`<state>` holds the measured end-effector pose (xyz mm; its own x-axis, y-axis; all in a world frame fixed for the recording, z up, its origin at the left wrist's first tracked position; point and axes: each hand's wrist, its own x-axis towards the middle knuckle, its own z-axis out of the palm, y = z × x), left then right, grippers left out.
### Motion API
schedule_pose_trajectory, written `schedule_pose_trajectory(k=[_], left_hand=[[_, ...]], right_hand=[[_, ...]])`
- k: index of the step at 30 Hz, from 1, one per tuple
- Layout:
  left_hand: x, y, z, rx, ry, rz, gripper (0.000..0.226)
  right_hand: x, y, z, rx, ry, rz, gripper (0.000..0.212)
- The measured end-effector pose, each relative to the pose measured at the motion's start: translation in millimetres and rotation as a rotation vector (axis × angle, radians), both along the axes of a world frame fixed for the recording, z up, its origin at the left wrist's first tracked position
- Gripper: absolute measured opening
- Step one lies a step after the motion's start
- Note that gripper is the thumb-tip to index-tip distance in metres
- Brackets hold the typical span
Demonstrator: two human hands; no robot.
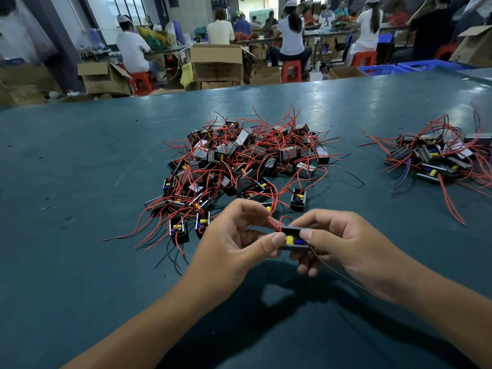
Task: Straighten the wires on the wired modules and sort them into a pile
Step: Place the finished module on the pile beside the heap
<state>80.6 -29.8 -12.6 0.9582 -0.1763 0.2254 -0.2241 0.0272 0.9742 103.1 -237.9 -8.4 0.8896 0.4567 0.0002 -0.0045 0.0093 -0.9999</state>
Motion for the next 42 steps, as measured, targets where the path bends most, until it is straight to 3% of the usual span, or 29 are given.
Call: schedule_pose_trajectory(k=[3, 5, 8, 10, 11, 13, 15, 19, 26, 33, 42], left_hand=[[2.1, -2.0, -2.8, -0.214, 0.268, -0.003, 0.043], [3.2, 0.1, -4.6, -0.23, 0.41, -0.068, 0.036], [3.4, 2.6, -5.3, -0.173, 0.438, -0.192, 0.021], [4.2, 2.5, -4.1, -0.172, 0.421, -0.16, 0.017], [4.9, 2.2, -3.9, -0.171, 0.417, -0.129, 0.018], [5.9, 1.2, -4.0, -0.17, 0.423, -0.08, 0.029], [5.4, -1.7, -6.2, -0.179, 0.447, -0.065, 0.036], [1.9, -7.7, -8.4, -0.202, 0.506, -0.099, 0.028], [2.2, -8.6, -10.0, -0.236, 0.518, -0.128, 0.021], [2.3, -7.5, -13.6, -0.237, 0.51, -0.151, 0.015], [4.3, -6.5, -17.0, -0.209, 0.5, -0.188, 0.014]], right_hand=[[-0.6, 1.1, -0.8, -0.065, -0.129, -0.029, 0.014], [0.4, 0.8, -1.9, -0.089, -0.166, -0.034, 0.015], [1.3, 0.6, -4.3, -0.114, -0.157, 0.001, 0.016], [0.8, 0.8, -4.4, -0.099, -0.17, 0.0, 0.014], [0.5, -0.9, -5.1, -0.149, -0.262, -0.036, 0.019], [0.5, -5.8, -4.3, -0.353, -0.64, -0.162, 0.032], [0.8, -9.1, -2.6, -0.467, -0.988, -0.22, 0.032], [2.9, -7.8, -5.9, -0.59, -1.19, -0.09, 0.022], [2.6, -0.2, -13.3, -0.625, -1.247, -0.05, 0.014], [-0.2, 1.1, -17.6, -0.593, -1.067, -0.048, 0.007], [-1.5, -2.1, -20.7, -0.576, -0.988, -0.025, 0.013]])
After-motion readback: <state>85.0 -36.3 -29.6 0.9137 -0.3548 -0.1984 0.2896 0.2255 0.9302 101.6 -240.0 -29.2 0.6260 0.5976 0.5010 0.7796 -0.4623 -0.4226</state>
